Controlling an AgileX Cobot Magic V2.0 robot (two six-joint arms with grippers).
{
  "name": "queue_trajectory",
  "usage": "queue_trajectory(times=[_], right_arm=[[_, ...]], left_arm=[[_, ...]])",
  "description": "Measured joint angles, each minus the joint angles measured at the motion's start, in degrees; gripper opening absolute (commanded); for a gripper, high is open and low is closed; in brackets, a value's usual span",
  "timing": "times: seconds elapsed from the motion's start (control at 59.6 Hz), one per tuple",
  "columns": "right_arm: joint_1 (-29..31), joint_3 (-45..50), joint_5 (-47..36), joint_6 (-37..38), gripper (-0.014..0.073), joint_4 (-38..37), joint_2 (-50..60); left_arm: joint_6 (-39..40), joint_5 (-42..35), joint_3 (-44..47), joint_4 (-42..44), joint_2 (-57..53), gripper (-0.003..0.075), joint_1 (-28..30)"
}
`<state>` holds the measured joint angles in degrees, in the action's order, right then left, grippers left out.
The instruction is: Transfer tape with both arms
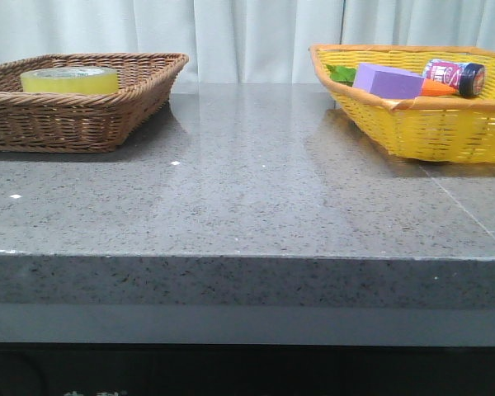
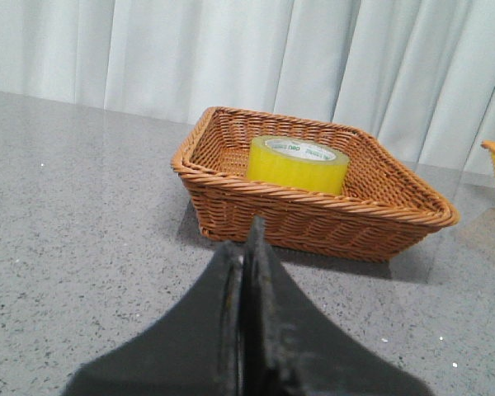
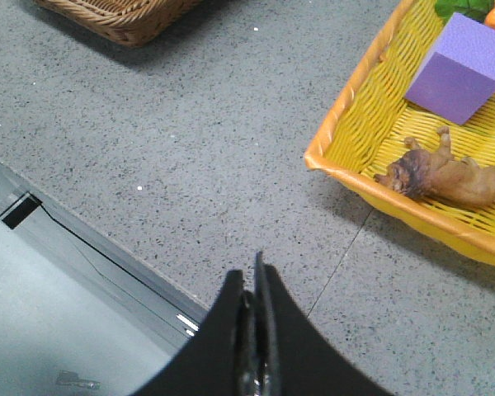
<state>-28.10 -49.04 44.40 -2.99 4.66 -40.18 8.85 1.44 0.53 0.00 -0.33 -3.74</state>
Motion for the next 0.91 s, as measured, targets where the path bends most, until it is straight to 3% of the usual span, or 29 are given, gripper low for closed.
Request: queue_trajectory(times=[0.905], right_arm=[[0.0, 0.0, 0.0, 0.0, -0.0069, 0.0, 0.0]], left_arm=[[0.04, -1.02, 0.0, 0.0, 0.0, -0.002, 0.0]])
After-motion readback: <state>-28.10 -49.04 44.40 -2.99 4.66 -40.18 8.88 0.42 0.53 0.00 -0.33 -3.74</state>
